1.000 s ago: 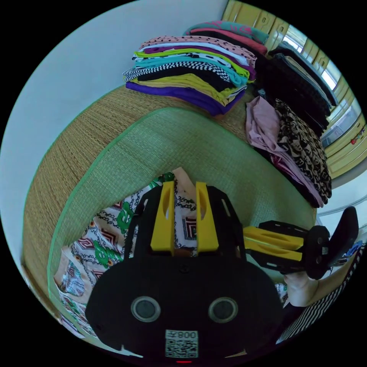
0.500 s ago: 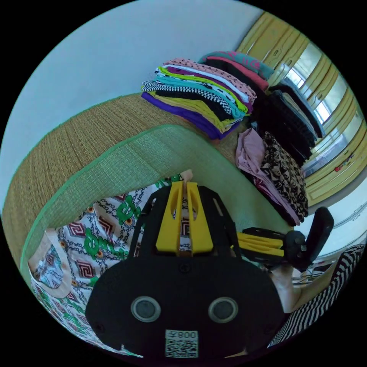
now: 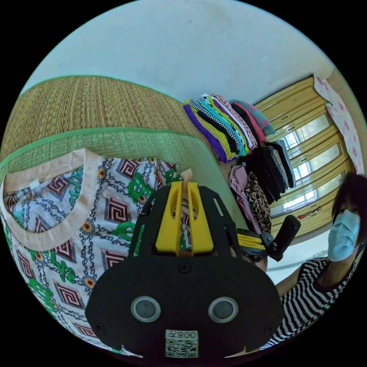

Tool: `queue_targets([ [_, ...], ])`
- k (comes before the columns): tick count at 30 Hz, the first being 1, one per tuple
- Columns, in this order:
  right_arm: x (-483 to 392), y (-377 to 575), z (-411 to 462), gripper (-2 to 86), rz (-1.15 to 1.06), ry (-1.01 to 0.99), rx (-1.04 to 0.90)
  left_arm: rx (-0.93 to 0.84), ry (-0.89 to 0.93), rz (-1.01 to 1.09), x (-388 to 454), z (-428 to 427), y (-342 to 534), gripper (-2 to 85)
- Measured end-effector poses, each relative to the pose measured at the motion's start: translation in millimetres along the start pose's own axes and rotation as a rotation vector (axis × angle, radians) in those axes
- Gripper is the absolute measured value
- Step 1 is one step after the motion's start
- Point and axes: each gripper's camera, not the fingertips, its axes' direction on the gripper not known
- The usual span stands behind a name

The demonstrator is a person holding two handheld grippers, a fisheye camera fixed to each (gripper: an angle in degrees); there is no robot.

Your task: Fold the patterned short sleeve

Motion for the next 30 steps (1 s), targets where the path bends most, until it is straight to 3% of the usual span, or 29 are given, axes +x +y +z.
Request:
queue_targets([
  [11, -2, -1, 56, 1.8, -0.061, -0.082, -0.121, 0.071, -0.063, 0.016, -22, -32, -2, 7.8],
  [18, -2, 0, 83, 2.0, -0.090, -0.106, -0.176, -0.075, -0.190, 0.271, 38, -6, -11, 8.0],
  [22, 3, 1, 92, 1.8, -0.104, -0.144, -0.194, -0.144, -0.345, 0.256, 35, 3, -10, 7.1],
  [30, 22, 4, 93, 0.5, -0.099, -0.236, -0.167, -0.152, -0.291, 0.240, 51, -6, -12, 6.6],
])
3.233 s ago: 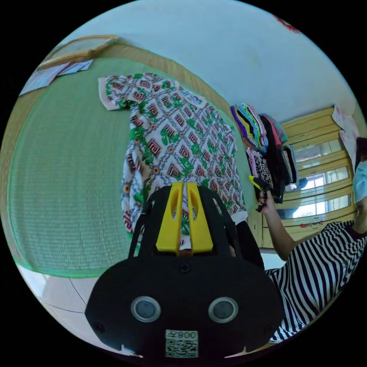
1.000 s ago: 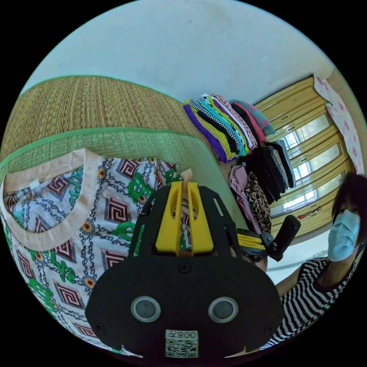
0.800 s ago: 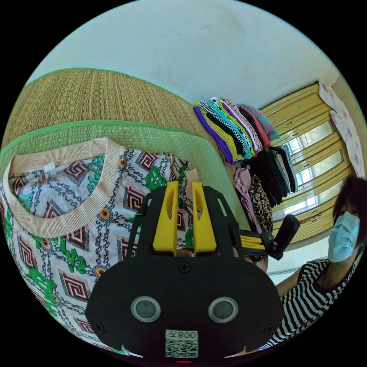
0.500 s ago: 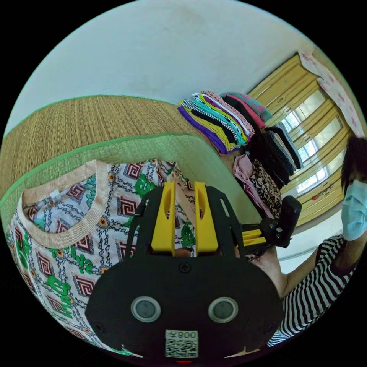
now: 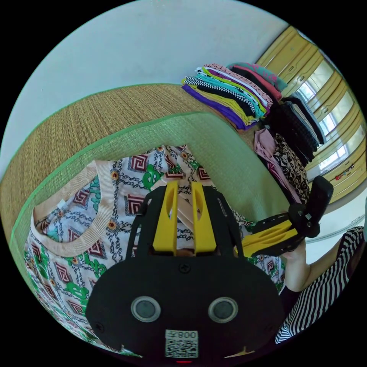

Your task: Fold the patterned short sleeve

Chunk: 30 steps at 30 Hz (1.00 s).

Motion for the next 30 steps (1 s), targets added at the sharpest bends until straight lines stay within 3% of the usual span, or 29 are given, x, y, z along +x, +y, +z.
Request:
queue_targets([
  [11, 38, 12, -1, 0.1, 0.168, 0.235, 0.021, -0.022, -0.001, 0.039, 52, -26, -26, 5.7],
  [20, 66, 22, -9, 0.0, 0.216, 0.177, 0.039, -0.003, 0.037, 0.031, 93, -79, -37, 5.4],
  [25, 68, 22, -17, 0.1, 0.143, 0.038, 0.074, -0.022, 0.052, 0.051, 122, -111, -38, 5.3],
  [30, 80, 26, -22, 0.1, 0.175, 0.101, 0.070, 0.028, 0.103, 0.048, 153, -177, -30, 4.5],
])
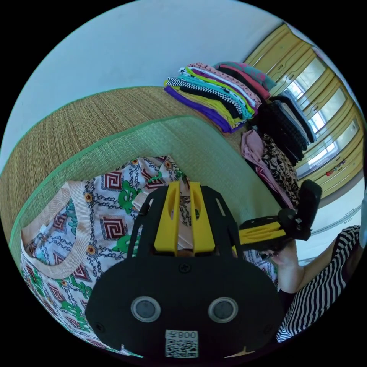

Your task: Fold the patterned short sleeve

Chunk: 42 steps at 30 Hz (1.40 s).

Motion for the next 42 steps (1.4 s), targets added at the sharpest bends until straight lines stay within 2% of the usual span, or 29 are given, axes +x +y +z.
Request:
queue_targets([
  [2, 7, 1, -2, 0.0, 0.032, 0.042, 0.005, -0.002, -0.001, 0.012, 15, -20, 4, 4.0],
  [5, 17, 2, -5, 0.0, 0.072, 0.078, 0.013, -0.096, -0.025, 0.024, 37, -31, 4, 3.2],
  [12, 28, 1, -13, 0.0, 0.088, 0.065, 0.034, -0.017, 0.017, 0.026, 89, -123, -4, 2.4],
  [16, 32, -1, -16, 0.0, 0.095, 0.070, 0.036, -0.095, 0.010, 0.026, 111, -149, -2, 2.1],
  [23, 44, 0, -29, 0.0, 0.132, 0.053, 0.087, 0.060, 0.079, -0.033, 145, -279, 1, 2.7],
  [29, 78, 9, -41, 0.0, 0.249, -0.082, 0.168, 0.238, 0.101, -0.292, 139, -429, 82, 4.7],
  [33, 124, 34, -49, 0.0, 0.403, -0.366, 0.317, 0.395, -0.015, -0.579, 124, -554, 176, 6.9],
  [36, 119, 34, -46, 0.1, 0.419, -0.381, 0.336, 0.483, -0.106, -0.755, 119, -635, 237, 8.5],
  [42, 98, 22, -37, 0.5, 0.456, -0.402, 0.371, 0.566, -0.216, -0.967, 115, -744, 302, 9.9],
])
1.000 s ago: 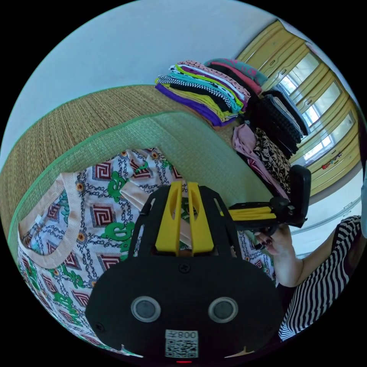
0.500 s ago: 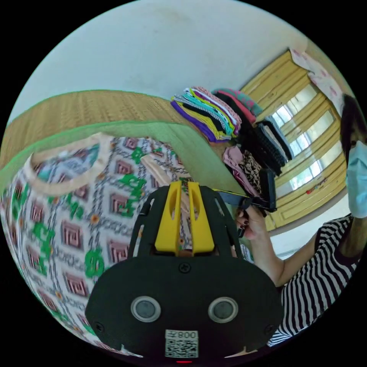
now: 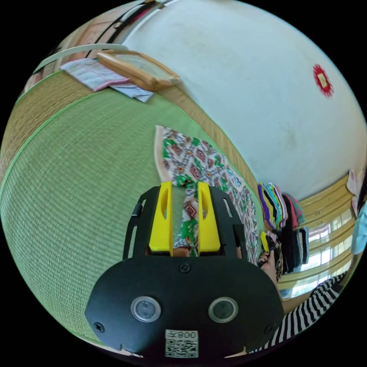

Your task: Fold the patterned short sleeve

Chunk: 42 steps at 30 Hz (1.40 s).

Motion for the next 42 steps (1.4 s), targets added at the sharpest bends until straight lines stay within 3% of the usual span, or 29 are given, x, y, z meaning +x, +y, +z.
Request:
queue_targets([
  [5, -85, 13, 57, 2.6, -0.132, 0.091, -0.047, 0.028, 0.098, -0.093, -8, -48, -14, 9.0],
  [16, -343, 112, 462, 6.6, -0.698, 0.168, -0.701, 0.031, 0.199, -0.112, 17, -145, -43, 1.8],
  [25, -490, 228, 713, 7.2, -1.109, 0.317, -0.915, 0.074, 0.248, -0.073, 49, -216, -51, 0.5],
  [34, -536, 308, 853, 7.6, -1.256, 0.460, -0.994, 0.101, 0.267, -0.045, 77, -266, -47, 0.4],
  [42, -542, 340, 908, 5.8, -1.302, 0.601, -0.964, 0.098, 0.280, -0.038, 96, -286, -39, 0.4],
])
